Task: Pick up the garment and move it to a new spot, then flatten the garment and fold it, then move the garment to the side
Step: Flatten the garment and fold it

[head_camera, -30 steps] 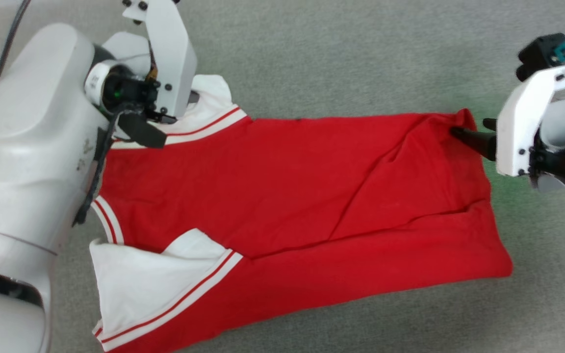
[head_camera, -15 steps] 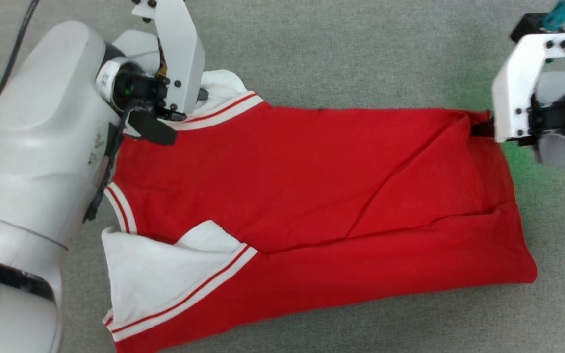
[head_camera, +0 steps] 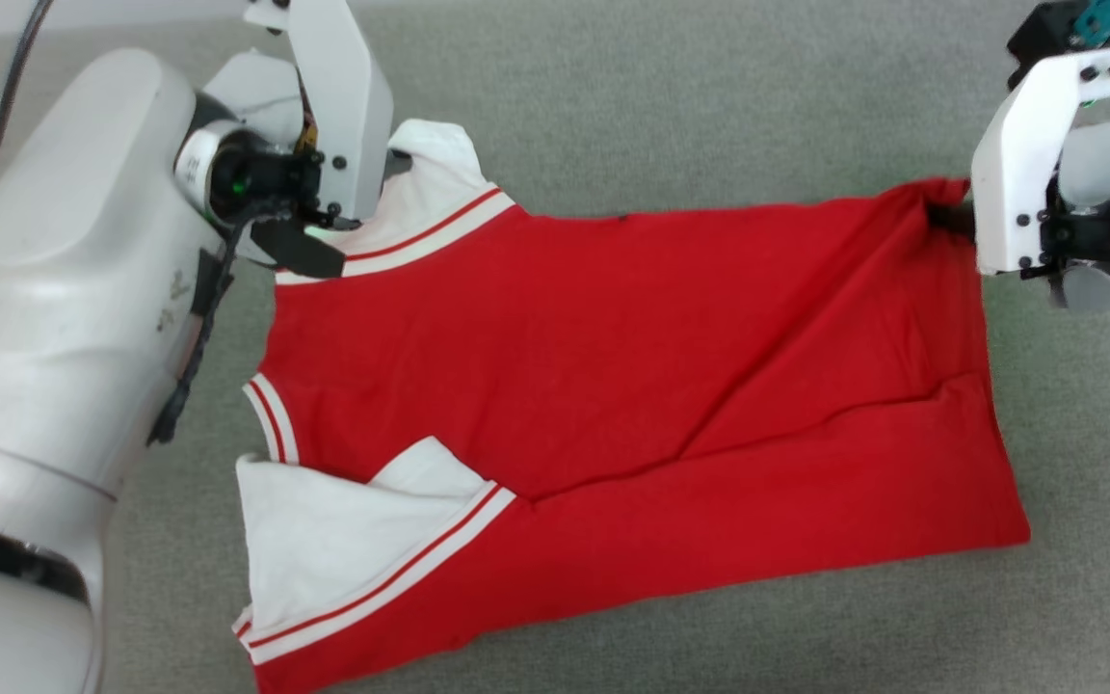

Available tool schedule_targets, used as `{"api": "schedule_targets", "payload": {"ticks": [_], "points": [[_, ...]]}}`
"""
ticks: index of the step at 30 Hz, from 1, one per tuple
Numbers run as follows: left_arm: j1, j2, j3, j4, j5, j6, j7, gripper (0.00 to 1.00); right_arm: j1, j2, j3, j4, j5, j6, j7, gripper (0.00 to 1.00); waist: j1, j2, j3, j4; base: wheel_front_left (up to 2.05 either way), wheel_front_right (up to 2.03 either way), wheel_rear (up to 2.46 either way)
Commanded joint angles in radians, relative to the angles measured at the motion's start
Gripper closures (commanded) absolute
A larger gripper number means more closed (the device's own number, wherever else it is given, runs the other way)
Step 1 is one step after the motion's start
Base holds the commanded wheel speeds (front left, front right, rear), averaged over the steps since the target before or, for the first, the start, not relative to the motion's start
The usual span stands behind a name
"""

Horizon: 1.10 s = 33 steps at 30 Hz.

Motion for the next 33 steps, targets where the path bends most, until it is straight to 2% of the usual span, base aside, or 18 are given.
{"api": "schedule_targets", "payload": {"ticks": [1, 11, 12, 17, 21, 27, 33], "points": [[0.02, 0.009, -0.003, -0.017, -0.01, -0.004, -0.015, 1.0, 0.027, -0.017, 0.022, -0.038, 0.01, 0.004, -0.032, 1.0, 0.0, 0.0, -0.026, 0.009, 0.0, 0.0, 0.0], [0.184, 0.102, -0.039, -0.212, -0.021, -0.004, -0.126, 1.0, 0.208, -0.21, 0.161, -0.328, 0.072, 0.004, -0.228, 1.0, 0.0, 0.0, -0.097, 0.035, 0.0, 0.0, 0.0], [0.184, 0.102, -0.039, -0.212, -0.021, -0.004, -0.126, 1.0, 0.208, -0.21, 0.161, -0.328, 0.072, 0.004, -0.228, 1.0, 0.0, 0.0, -0.097, 0.035, 0.0, 0.0, 0.0], [0.3, 0.152, -0.035, -0.365, -0.015, 0.039, -0.182, 1.0, 0.317, -0.278, 0.175, -0.408, 0.103, 0.004, -0.279, 1.0, 0.0, 0.0, -0.119, 0.044, 0.0, 0.0, 0.0], [0.401, 0.194, -0.028, -0.51, -0.011, 0.114, -0.211, 1.0, 0.391, -0.31, 0.165, -0.455, 0.126, 0.004, -0.286, 1.0, 0.0, 0.0, -0.127, 0.048, 0.0, 0.0, 0.0], [0.57, 0.257, -0.011, -0.689, -0.019, 0.263, -0.25, 1.0, 0.479, -0.324, 0.131, -0.506, 0.146, 0.004, -0.266, 1.0, 0.0, 0.0, -0.125, 0.045, 0.0, 0.0, 0.0], [0.734, 0.267, 0.0, -0.779, -0.04, 0.392, -0.299, 1.0, 0.551, -0.313, 0.079, -0.515, 0.131, 0.004, -0.248, 1.0, 0.0, 0.0, -0.114, 0.044, 0.0, 0.0, 0.0]]}}
